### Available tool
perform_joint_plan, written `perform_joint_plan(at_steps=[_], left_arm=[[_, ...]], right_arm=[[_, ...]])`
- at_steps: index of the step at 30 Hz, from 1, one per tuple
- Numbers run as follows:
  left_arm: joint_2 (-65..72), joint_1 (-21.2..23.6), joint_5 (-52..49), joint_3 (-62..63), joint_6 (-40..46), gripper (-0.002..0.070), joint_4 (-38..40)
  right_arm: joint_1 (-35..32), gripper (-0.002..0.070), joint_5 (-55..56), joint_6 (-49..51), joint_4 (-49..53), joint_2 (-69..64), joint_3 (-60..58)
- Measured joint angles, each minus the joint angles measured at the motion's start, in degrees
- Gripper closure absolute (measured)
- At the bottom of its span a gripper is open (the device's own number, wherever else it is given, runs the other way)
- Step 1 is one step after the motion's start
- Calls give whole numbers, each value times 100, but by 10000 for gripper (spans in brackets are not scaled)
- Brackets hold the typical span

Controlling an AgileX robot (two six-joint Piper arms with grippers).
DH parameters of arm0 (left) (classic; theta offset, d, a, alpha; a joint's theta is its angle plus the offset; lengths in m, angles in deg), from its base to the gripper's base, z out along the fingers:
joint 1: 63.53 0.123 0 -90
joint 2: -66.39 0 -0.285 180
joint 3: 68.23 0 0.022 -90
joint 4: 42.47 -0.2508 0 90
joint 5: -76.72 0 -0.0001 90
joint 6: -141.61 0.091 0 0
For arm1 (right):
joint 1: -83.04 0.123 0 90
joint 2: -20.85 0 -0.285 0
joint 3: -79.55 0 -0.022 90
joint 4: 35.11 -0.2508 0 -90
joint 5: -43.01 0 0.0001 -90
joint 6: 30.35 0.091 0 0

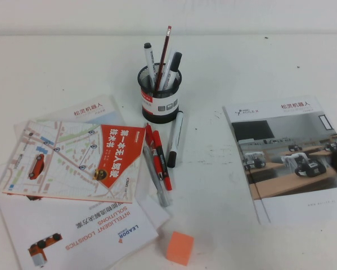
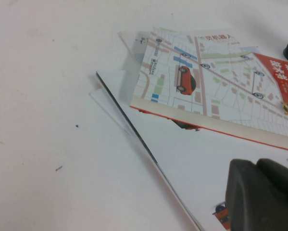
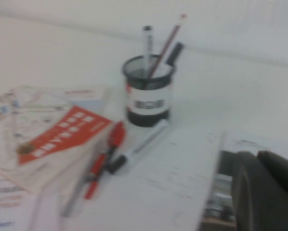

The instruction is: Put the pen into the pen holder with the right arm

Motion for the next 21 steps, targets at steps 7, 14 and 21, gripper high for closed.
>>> perform_joint_plan(at_steps=[7,14,21], left_arm=[[0,0,0,0,0,678,0],[0,0,0,0,0,678,0],[0,0,0,0,0,677,0]], right_arm=[[-1387,695,-38,0,351,1466,-856],[-2485,695,-43,0,403,3031,-1597],[-2620,695,-297,0,390,3327,-1796]])
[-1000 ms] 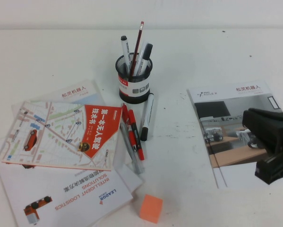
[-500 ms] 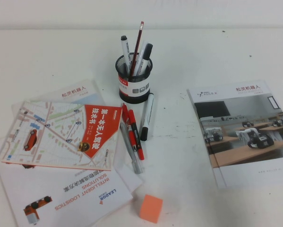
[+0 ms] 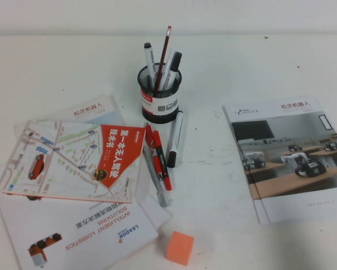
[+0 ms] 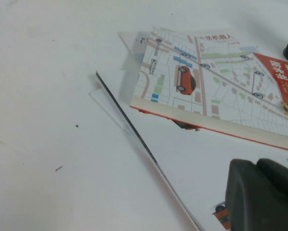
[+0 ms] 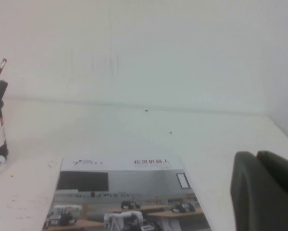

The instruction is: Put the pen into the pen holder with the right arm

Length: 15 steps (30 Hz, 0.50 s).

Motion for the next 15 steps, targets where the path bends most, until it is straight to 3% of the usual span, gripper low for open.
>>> perform_joint_plan(at_steps=[6,11,15], left_arm=[[0,0,0,0,0,678,0],[0,0,0,0,0,678,0],[0,0,0,0,0,678,0]], right_arm=[[0,695,-73,-121,-211,11,-106],[-4,695,-486,-1268,-1369,292,-311],[-13,695,-569,-1541,-1671,444,-500]])
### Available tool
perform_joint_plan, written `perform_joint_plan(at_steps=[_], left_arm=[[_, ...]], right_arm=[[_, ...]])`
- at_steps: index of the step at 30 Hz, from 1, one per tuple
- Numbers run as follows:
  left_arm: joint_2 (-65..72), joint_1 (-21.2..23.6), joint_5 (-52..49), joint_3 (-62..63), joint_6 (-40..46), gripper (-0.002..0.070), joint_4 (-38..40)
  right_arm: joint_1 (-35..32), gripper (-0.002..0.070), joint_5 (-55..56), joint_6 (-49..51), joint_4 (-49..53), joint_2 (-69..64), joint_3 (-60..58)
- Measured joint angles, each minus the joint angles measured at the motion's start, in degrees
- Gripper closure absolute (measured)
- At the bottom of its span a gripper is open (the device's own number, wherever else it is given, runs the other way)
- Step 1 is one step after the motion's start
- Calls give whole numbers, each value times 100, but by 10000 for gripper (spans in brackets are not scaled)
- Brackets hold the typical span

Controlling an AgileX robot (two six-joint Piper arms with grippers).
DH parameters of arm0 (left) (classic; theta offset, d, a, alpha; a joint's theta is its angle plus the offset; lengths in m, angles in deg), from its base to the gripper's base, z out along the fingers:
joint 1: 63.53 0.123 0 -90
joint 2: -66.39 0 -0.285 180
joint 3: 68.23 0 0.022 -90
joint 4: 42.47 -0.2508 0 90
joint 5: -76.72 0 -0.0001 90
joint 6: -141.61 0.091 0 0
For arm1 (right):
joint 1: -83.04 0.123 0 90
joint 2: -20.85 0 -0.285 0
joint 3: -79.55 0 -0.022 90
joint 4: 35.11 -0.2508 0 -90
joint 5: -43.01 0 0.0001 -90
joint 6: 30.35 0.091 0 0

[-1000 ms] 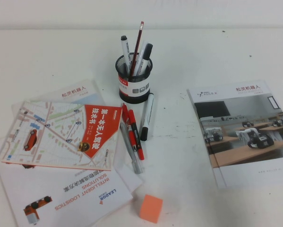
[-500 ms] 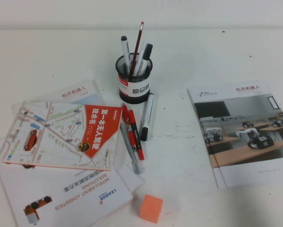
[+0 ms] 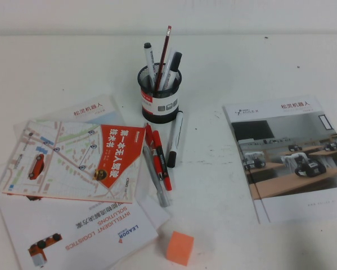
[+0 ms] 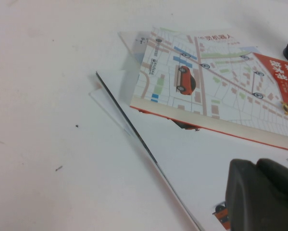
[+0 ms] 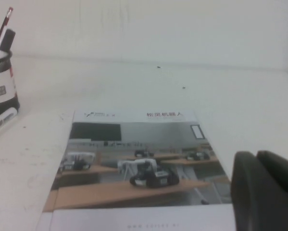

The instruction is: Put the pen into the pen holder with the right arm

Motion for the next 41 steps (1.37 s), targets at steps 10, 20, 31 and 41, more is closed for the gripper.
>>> perform_joint_plan(at_steps=[10,20,31,41], left_arm=[[0,0,0,0,0,678,0],[0,0,0,0,0,678,0],[0,0,0,0,0,678,0],[0,0,0,0,0,677,0]], right_arm=[[0,695,-1160,545,598,96,-19],[0,695,-1212,616,673,96,-19],[0,695,-1212,616,673,96,-19],[0,695,-1212,616,673,96,-19]])
